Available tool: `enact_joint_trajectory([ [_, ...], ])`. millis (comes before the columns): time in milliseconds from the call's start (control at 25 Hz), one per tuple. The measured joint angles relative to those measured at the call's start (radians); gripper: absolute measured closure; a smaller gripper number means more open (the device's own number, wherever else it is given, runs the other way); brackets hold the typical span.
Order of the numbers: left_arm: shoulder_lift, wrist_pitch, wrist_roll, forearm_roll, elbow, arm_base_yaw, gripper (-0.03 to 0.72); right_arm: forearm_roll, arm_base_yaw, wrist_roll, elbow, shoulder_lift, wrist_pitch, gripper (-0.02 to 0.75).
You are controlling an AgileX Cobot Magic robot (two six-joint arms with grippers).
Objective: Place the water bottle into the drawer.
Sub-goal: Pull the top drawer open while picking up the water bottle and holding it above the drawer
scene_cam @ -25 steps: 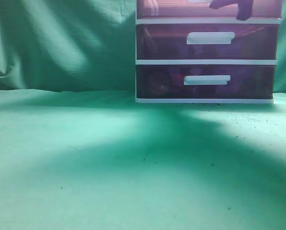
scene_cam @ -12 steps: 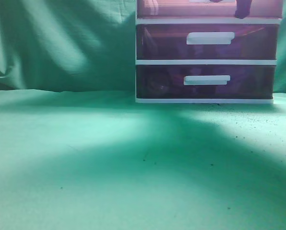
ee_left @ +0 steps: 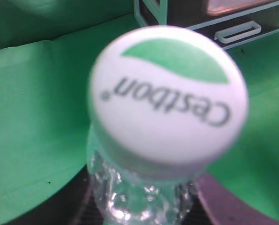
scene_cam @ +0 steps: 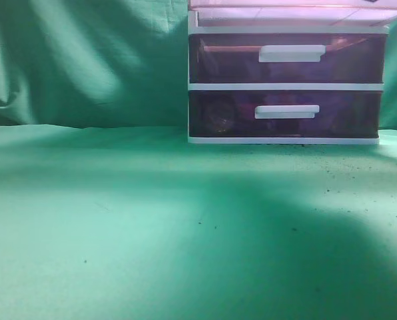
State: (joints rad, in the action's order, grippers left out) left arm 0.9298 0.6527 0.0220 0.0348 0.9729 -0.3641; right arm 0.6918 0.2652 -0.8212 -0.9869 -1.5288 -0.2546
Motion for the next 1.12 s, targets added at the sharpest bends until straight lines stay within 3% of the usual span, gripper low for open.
enact_joint_trajectory([
  [320,0.0,-0.002,0.0,-0.008,0.0,0.0,0.449,-0.009,0.036,0.004,0.133,0.122,0.002,0.652],
  [440,0.0,-0.013,0.011,-0.07,0.009,0.0,0.449,-0.01,0.036,0.004,0.132,0.125,0.016,0.652],
  [560,0.023,-0.024,0.106,-0.178,0.062,0.0,0.449,0.013,0.036,0.004,0.132,0.13,0.046,0.652],
  [760,0.144,-0.03,0.372,-0.493,0.285,0.0,0.449,0.054,0.036,0.009,0.132,0.13,0.083,0.652],
  [920,0.298,0.005,0.518,-0.702,0.519,0.0,0.449,0.056,0.036,0.009,0.132,0.13,0.088,0.652],
  [1120,0.527,0.06,0.574,-0.804,0.781,-0.028,0.449,0.057,0.036,0.027,0.132,0.13,0.09,0.652],
])
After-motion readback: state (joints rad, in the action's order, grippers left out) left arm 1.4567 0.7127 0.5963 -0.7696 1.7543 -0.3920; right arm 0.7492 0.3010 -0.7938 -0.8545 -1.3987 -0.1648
